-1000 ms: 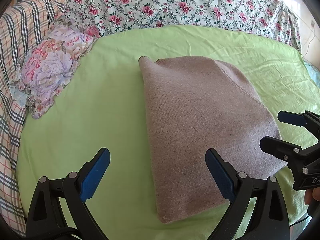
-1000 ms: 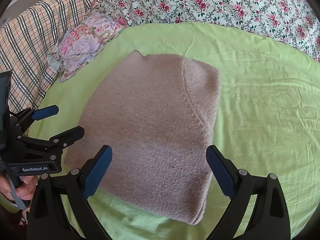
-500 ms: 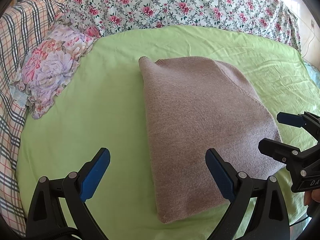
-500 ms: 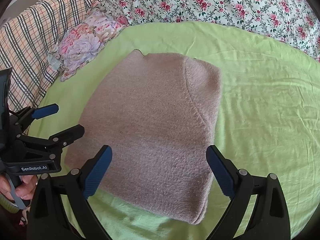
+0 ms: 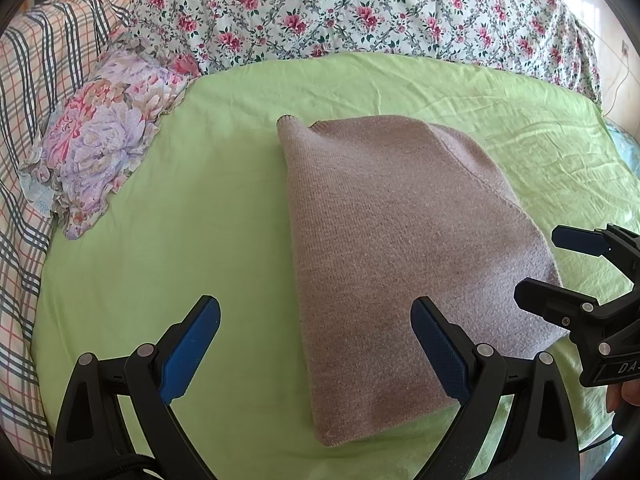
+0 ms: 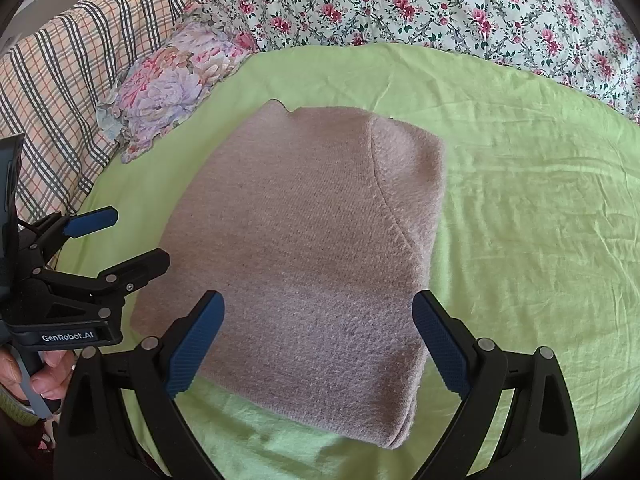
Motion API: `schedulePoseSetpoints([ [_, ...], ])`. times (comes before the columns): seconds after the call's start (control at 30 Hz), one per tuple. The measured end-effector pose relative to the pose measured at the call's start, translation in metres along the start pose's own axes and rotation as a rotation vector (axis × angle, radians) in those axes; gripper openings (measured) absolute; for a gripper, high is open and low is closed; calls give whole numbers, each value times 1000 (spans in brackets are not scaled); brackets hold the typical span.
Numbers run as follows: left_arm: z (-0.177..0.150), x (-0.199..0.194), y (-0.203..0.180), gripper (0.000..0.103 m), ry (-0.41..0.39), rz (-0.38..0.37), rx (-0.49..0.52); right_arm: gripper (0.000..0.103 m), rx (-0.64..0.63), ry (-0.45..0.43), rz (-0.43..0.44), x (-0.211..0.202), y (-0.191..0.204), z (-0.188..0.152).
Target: Fold small clothes
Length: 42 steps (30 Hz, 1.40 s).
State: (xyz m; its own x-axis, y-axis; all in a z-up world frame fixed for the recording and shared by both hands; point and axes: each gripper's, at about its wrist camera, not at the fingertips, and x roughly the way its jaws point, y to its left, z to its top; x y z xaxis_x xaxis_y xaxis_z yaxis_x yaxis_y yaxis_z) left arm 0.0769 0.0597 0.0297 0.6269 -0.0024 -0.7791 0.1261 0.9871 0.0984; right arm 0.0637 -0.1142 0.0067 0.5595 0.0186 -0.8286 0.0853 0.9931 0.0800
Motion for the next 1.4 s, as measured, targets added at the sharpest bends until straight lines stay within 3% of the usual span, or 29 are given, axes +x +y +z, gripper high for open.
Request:
schedulePoseSetpoints([
  [1.4,8,-2,-6,97,-4,-15,7,95,7,-13,14,-4,-4,5],
])
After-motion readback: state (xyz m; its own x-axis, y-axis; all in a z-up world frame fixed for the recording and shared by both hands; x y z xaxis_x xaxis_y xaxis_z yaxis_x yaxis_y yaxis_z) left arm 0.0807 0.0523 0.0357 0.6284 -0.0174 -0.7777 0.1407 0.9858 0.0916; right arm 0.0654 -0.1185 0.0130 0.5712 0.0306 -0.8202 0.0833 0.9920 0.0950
